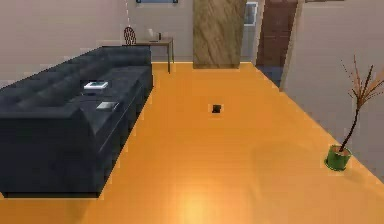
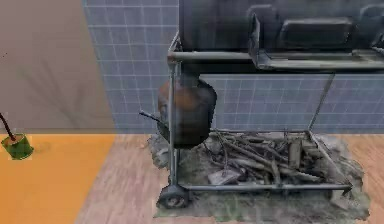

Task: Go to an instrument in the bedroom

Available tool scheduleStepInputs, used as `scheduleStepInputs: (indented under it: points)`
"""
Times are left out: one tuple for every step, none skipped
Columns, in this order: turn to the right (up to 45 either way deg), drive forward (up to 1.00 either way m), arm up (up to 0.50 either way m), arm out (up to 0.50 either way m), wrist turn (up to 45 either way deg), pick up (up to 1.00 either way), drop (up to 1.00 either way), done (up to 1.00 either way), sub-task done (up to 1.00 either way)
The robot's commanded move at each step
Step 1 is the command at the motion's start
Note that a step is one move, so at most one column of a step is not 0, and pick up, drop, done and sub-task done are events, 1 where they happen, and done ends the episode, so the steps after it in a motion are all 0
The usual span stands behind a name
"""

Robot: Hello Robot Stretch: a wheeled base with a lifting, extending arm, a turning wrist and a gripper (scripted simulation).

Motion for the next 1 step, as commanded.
scheduleStepInputs:
  points:
    - [15.0, 0.0, 0.0, 0.0, 0.0, 0.0, 0.0, 0.0, 0.0]
